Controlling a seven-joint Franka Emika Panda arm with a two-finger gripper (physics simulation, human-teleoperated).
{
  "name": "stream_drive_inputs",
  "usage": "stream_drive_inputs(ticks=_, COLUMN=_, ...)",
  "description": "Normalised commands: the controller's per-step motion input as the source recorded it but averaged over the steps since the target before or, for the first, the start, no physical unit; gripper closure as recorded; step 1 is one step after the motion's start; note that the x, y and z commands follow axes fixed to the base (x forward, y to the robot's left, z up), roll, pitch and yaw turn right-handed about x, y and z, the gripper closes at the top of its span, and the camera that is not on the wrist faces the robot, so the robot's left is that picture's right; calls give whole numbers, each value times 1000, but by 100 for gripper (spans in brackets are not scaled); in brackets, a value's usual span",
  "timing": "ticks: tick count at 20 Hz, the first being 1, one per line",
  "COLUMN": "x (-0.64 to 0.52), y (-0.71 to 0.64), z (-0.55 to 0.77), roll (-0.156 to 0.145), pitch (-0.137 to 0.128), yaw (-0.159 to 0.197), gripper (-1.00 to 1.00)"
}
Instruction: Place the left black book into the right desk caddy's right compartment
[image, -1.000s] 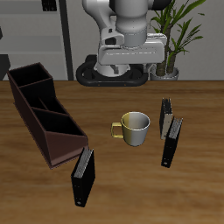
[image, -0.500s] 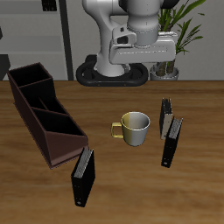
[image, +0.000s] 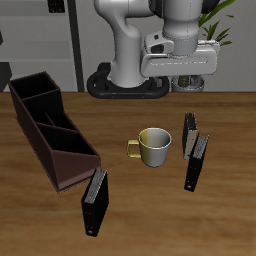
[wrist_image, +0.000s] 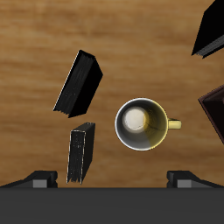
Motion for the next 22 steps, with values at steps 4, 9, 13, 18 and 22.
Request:
stream_drive_inputs(ticks=4, x=190, y=176, z=-34, roll=-4, pitch=7, yaw=-2, gripper=-100)
stream_drive_inputs(ticks=9, x=200, y=217, z=-9, roll=-11, pitch=-5, yaw=-19, gripper=-100)
stream_drive_inputs(ticks=13, x=249, y=248, z=-94, roll=26, pitch=3, yaw=-38, gripper=-100)
stream_drive_inputs(ticks=18, x=148, y=199, z=-117, roll=7, pitch=-44, yaw=7, gripper=-100)
stream_drive_inputs(ticks=22, x=147, y=82, z=-138, roll=31, pitch=-5, yaw=5, gripper=-100)
